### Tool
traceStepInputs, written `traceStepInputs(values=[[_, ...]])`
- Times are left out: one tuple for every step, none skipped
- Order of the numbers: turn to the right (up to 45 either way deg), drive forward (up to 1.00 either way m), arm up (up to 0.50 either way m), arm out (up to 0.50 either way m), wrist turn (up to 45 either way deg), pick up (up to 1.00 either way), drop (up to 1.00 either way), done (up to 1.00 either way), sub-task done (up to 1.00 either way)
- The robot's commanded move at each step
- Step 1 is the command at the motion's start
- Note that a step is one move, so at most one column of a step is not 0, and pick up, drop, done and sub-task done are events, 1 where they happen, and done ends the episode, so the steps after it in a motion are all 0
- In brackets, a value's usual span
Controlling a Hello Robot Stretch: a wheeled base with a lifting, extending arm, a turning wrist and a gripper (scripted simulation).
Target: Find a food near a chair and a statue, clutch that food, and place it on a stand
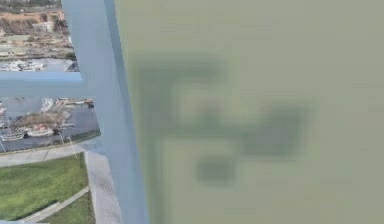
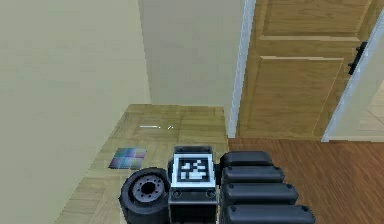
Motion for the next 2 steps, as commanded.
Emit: traceStepInputs(values=[[0.0, 0.0, 0.0, 0.38, 0.0, 0.0, 0.0, 0.0, 0.0], [0.0, 0.0, 0.0, 0.0, 45.0, 0.0, 0.0, 0.0, 0.0]])
